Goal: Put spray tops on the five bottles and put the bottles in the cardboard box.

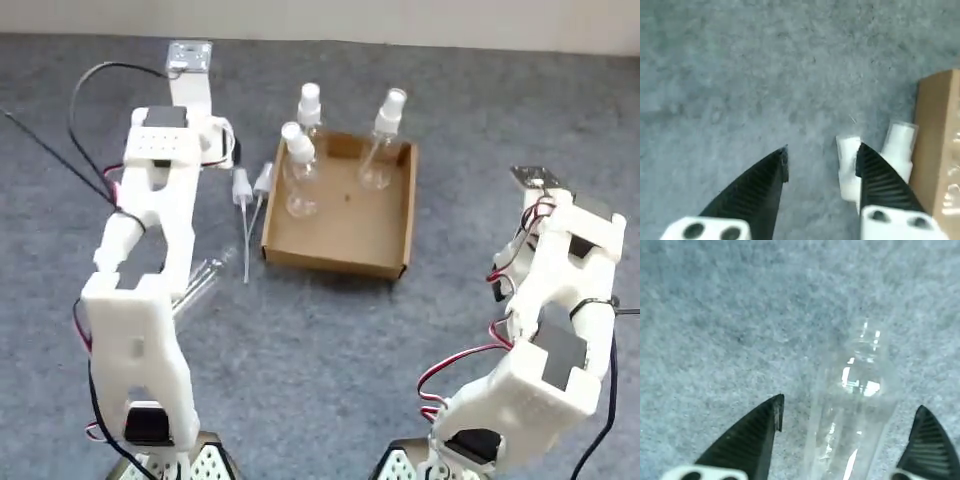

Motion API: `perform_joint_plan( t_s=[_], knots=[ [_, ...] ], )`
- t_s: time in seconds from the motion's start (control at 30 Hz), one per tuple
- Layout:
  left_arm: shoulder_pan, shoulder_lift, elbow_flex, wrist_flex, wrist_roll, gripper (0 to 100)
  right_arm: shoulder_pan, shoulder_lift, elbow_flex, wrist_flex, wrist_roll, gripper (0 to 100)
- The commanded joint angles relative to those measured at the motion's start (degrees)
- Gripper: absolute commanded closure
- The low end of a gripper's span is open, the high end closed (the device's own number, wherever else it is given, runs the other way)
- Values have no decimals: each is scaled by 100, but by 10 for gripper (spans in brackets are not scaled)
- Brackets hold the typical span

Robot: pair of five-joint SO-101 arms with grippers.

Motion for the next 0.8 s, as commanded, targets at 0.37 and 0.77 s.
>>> perform_joint_plan(
  t_s=[0.37, 0.77],
  knots=[
    [365, 1367, -1376, 237, 18, 822, -57, -66, -295, -22, 79, 663],
    [233, 1613, -1376, 818, -404, 1000, -57, -66, -286, -22, 79, 663]
  ],
)
